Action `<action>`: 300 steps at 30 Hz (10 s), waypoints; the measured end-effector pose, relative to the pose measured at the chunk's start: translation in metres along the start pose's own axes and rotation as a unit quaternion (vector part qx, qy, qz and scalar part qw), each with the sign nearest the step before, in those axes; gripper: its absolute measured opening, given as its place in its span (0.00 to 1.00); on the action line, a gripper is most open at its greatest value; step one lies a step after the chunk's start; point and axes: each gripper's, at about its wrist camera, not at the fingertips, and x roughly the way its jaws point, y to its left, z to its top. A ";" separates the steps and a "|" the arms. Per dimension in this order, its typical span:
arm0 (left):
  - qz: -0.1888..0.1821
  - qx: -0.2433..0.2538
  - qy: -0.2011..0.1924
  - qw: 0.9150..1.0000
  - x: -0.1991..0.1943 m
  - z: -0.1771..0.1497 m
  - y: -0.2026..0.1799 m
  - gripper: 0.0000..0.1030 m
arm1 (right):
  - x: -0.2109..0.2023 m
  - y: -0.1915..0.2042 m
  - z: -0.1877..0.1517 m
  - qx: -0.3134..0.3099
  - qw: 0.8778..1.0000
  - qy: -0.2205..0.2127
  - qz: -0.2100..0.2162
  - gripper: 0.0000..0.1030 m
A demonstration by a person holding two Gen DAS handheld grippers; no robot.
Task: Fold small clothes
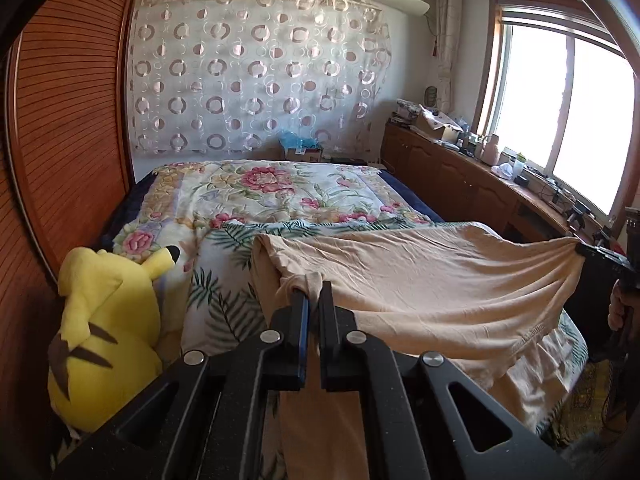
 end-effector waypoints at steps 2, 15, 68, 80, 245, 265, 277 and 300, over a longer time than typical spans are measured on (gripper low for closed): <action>0.000 0.001 0.004 1.000 -0.010 -0.010 -0.004 0.05 | -0.017 -0.001 -0.009 -0.002 1.000 0.005 -0.002 0.03; 0.011 -0.034 0.067 0.997 -0.016 -0.074 0.007 0.05 | -0.039 0.001 -0.028 0.016 0.997 0.080 0.010 0.03; 0.065 -0.036 0.125 0.989 0.008 -0.140 -0.006 0.73 | 0.077 0.062 -0.062 -0.042 0.985 0.162 -0.036 0.73; 0.044 -0.047 0.124 0.990 0.007 -0.137 -0.012 0.05 | 0.073 0.056 -0.068 -0.045 0.988 0.146 -0.032 0.79; -0.043 0.009 0.039 0.998 0.038 -0.054 -0.069 0.73 | 0.237 0.166 -0.026 -0.243 0.935 0.205 0.160 0.28; -0.054 0.021 0.057 0.997 0.049 -0.060 -0.084 0.73 | 0.271 0.017 0.067 -0.162 0.977 0.109 -0.082 0.07; -0.059 0.029 0.068 0.995 0.059 -0.061 -0.093 0.73 | 0.332 0.015 0.046 -0.103 0.973 0.163 -0.130 0.44; -0.080 0.073 0.106 0.988 0.242 0.044 -0.146 0.49 | 0.317 -0.069 0.044 -0.029 0.984 0.158 -0.072 0.42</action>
